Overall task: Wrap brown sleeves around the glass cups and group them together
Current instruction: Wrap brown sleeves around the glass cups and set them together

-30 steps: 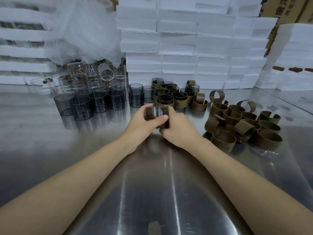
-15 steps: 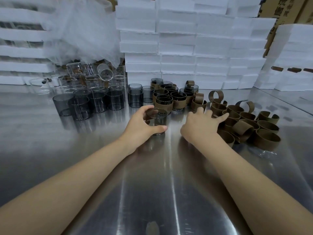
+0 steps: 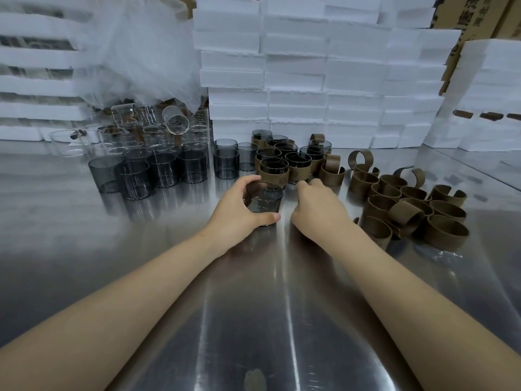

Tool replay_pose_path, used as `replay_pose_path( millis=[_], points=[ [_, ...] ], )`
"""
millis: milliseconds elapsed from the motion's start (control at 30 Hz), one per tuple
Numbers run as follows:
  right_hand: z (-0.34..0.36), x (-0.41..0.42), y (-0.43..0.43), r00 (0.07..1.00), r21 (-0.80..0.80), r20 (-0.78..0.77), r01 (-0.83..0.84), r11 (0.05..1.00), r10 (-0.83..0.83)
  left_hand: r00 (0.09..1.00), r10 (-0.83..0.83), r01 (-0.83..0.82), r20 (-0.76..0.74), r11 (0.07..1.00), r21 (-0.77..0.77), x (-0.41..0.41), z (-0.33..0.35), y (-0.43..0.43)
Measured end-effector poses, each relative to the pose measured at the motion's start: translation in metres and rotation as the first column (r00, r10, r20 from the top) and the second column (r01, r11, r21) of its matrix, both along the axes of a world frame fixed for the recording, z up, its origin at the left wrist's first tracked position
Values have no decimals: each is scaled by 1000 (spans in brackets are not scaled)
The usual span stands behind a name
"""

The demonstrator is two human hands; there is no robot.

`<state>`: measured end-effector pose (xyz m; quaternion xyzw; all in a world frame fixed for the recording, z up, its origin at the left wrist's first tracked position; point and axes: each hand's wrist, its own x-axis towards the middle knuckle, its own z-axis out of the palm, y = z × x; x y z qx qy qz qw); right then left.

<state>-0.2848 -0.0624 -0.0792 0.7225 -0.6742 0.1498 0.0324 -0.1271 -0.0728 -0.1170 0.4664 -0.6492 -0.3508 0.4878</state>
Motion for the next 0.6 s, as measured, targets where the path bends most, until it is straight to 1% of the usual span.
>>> replay_pose_path(
  millis=[67,167,300,367,433,500,600],
  points=[
    [-1,-2,-5,998,-4,68,-10,1000,11,1000,-10,10,-20,1000,-12,0,-1,0],
    [-1,-3,-11,977,-76,212,-17,997,33,999,-29,28,-33,999,-27,2,2,0],
    [-6,-5,-15,904,-121,420,-30,992,79,997,-47,46,-55,999,-8,2,3,0],
    [-8,-7,-18,855,-130,512,-20,991,85,994,-31,35,-106,999,35,2,4,0],
    [-10,-9,-21,773,-142,626,-17,990,103,976,26,-3,-215,994,106,2,7,2],
    [-8,-8,-22,665,-124,740,-15,992,103,931,80,-18,-357,984,175,0,12,3],
    [-9,-4,-23,504,-68,861,-20,997,69,837,85,43,-541,974,220,0,19,5]
  ],
)
